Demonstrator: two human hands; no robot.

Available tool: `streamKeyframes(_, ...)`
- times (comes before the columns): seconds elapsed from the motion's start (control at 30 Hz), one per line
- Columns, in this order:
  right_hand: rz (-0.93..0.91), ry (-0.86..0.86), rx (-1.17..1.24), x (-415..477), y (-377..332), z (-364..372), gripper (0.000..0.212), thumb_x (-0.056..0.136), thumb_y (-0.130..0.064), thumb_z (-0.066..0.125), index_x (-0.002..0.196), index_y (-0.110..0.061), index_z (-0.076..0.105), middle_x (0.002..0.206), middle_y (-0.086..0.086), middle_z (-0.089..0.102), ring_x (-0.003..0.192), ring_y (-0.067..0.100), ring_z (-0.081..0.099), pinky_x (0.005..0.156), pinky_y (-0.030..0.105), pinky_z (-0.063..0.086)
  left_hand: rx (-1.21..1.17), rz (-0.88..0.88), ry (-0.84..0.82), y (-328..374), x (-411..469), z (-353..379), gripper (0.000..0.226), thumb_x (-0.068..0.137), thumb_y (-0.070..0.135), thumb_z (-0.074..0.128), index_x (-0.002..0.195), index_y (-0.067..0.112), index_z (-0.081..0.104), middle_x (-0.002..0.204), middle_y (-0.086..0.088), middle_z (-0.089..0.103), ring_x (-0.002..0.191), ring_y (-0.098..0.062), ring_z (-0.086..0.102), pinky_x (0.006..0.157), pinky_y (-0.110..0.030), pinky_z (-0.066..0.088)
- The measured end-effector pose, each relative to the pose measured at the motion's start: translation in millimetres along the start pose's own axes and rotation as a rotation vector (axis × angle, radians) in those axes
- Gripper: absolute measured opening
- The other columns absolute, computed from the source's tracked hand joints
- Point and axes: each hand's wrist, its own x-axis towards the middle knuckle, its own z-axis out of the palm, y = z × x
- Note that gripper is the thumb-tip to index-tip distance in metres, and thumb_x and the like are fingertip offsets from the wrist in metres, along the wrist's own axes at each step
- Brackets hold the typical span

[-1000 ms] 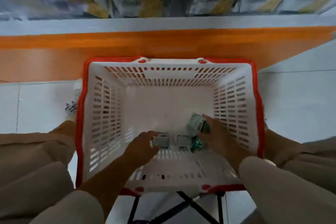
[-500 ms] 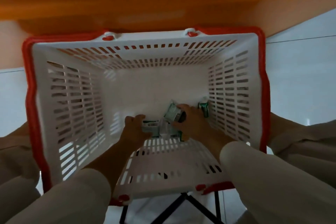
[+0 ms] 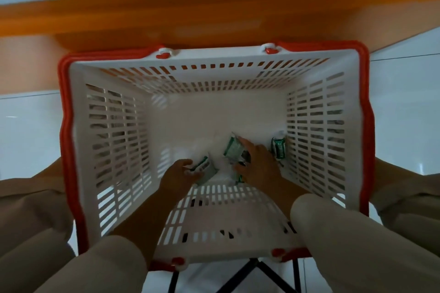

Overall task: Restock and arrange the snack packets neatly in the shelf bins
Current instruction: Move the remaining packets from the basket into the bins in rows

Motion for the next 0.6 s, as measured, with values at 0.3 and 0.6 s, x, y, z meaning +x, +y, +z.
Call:
streamKeyframes(0.3,0.082,0.111,0.136,3.9,-20.4,-2.8,0.026,0.090,-0.025,0.066,0.114,-0.015,0.068,0.116,0.010,0.068,0.106,0.026,0.062,0.091,0.036,0.051,-0.341,-0.113,0.023,23.2,-13.8,-17.4,0.020,0.091,0.006,0.067,0.107,0.004,0.055,0.115,-0.018,0.060,0.106,-0.035,0.063,0.069,-0.032,0.055)
streamKeyframes(0.6,0.004,0.195,0.170,-9.8,-25.8,-10.5,0.026,0.085,-0.017,0.072,0.109,-0.006,0.073,0.107,0.014,0.071,0.098,0.027,0.067,0.090,0.037,0.054,-0.392,-0.078,-0.008,29.2,-39.8,-21.5,0.022,0.094,0.008,0.064,0.112,0.006,0.053,0.115,-0.015,0.059,0.100,-0.028,0.061,0.069,-0.029,0.054)
